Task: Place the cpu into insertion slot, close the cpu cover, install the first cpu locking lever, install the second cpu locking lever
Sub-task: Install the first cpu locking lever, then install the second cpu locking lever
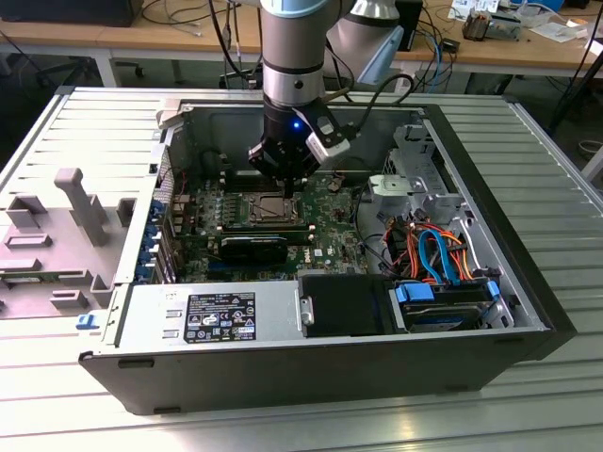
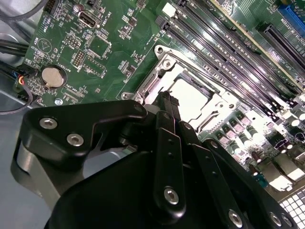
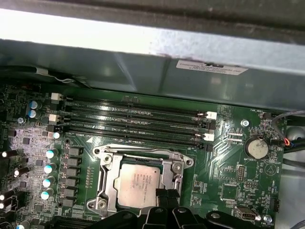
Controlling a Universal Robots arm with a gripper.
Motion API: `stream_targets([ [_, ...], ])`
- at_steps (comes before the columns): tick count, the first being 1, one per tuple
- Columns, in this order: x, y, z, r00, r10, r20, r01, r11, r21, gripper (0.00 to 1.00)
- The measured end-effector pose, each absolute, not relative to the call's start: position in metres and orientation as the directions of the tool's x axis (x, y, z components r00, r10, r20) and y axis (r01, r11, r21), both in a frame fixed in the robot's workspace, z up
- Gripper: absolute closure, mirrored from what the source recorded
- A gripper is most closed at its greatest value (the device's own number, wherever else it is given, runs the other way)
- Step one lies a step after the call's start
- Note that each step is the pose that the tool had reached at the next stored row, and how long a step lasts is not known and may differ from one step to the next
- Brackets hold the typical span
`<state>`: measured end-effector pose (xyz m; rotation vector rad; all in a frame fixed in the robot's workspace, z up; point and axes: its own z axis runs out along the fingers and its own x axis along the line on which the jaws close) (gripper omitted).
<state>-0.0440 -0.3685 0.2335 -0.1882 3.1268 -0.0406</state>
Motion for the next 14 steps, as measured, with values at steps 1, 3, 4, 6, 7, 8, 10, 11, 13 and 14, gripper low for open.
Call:
stream_targets([
  [1, -0.0440, -0.3685, 0.2335, -0.993, -0.120, -0.007, -0.120, 0.992, -0.026, 0.89],
  [3, -0.0440, -0.3685, 0.2336, -0.993, -0.120, -0.007, -0.120, 0.992, -0.026, 0.89],
  [4, -0.0440, -0.3685, 0.2336, -0.993, -0.120, -0.007, -0.120, 0.992, -0.026, 0.89],
  [6, -0.0440, -0.3685, 0.2336, -0.993, -0.120, -0.007, -0.120, 0.992, -0.026, 0.89],
  [7, -0.0440, -0.3685, 0.2337, -0.993, -0.120, -0.007, -0.120, 0.992, -0.026, 0.89],
  [8, -0.0440, -0.3685, 0.2337, -0.993, -0.120, -0.007, -0.120, 0.992, -0.026, 0.89],
  [10, -0.0440, -0.3689, 0.2338, -0.993, -0.120, -0.007, -0.120, 0.992, -0.027, 0.89],
  [11, -0.0440, -0.3693, 0.2338, -0.993, -0.120, -0.007, -0.120, 0.992, -0.027, 0.89],
  [13, -0.0440, -0.3713, 0.2337, -0.993, -0.120, -0.007, -0.120, 0.992, -0.027, 0.89],
  [14, -0.0440, -0.3726, 0.2337, -0.993, -0.120, -0.007, -0.120, 0.992, -0.027, 0.89],
])
